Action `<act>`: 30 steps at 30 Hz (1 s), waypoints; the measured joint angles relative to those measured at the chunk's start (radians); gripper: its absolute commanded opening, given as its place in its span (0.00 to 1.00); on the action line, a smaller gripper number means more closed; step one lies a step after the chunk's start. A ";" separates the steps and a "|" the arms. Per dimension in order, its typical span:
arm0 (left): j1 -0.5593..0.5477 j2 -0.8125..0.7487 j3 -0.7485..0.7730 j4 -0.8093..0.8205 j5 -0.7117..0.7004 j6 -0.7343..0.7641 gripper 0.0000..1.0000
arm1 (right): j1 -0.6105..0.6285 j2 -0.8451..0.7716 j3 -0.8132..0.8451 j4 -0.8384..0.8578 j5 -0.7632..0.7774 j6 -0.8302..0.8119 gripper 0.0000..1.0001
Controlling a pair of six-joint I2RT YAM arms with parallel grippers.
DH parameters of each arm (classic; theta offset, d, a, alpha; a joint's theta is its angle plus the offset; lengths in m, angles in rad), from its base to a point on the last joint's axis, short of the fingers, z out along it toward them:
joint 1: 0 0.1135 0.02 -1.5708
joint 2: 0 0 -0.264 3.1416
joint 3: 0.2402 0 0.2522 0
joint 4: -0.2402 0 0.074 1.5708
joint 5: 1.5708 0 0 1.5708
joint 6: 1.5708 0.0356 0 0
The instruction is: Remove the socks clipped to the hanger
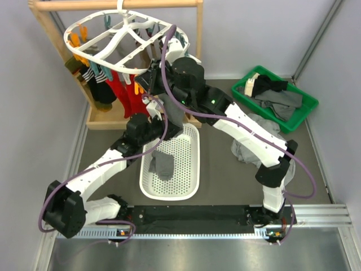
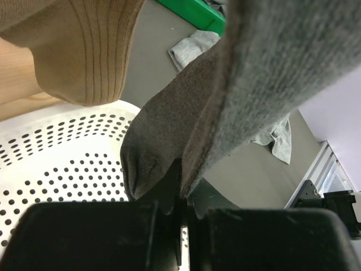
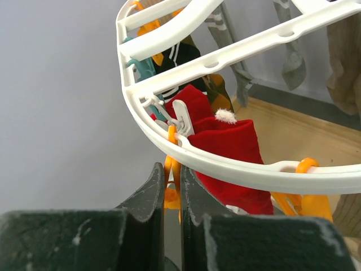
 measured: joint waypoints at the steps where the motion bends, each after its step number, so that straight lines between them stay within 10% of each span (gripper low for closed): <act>1: 0.000 0.005 0.000 0.000 -0.003 0.000 0.00 | 0.001 0.000 -0.003 0.003 0.000 0.008 0.00; 13: 0.000 0.021 0.000 0.001 -0.023 -0.014 0.00 | 0.002 -0.043 -0.128 0.060 -0.039 0.060 0.61; 30: 0.000 -0.036 0.000 0.014 0.048 -0.057 0.00 | -0.032 -0.212 -0.135 -0.040 -0.014 -0.163 0.62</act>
